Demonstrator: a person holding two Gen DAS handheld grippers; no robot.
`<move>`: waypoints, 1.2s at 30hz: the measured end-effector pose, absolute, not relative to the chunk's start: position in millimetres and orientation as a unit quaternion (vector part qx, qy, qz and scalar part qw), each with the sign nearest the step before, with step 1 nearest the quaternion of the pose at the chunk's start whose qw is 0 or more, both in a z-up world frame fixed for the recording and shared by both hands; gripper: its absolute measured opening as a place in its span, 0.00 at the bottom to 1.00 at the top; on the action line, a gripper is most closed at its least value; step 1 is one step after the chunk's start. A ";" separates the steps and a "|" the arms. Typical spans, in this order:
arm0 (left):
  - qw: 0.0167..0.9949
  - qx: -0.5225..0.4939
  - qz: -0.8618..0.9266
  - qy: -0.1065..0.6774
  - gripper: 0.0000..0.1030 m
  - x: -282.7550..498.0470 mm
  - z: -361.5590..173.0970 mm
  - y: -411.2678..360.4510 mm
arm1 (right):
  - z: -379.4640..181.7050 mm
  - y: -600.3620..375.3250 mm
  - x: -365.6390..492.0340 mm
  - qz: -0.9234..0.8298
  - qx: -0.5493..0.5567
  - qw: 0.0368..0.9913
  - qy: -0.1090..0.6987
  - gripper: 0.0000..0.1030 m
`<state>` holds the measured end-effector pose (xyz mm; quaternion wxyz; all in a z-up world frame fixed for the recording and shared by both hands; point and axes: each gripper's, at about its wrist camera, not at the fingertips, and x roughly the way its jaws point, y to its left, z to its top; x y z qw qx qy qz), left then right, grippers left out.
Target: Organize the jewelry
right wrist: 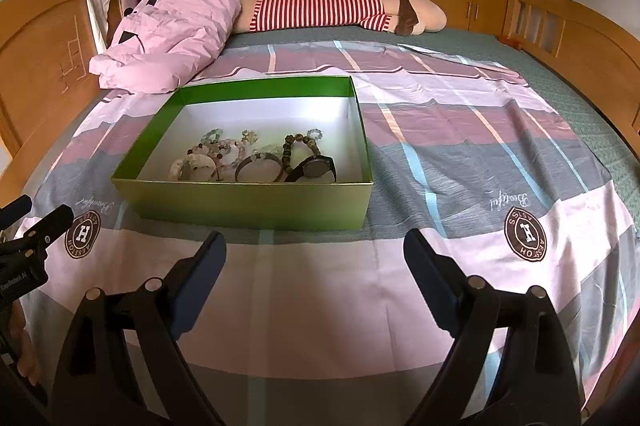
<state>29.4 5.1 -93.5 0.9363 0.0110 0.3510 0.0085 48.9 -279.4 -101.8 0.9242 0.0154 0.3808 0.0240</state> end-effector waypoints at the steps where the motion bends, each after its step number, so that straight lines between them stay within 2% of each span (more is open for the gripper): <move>1: 0.936 0.012 0.008 0.351 0.98 29.2 -93.3 4.8 | -101.9 -279.2 48.8 0.025 0.016 0.924 0.382 0.88; 36: 0.936 0.027 -0.001 0.351 0.98 26.2 -90.4 -5.1 | -100.8 -282.3 50.2 0.020 0.012 0.925 0.379 0.88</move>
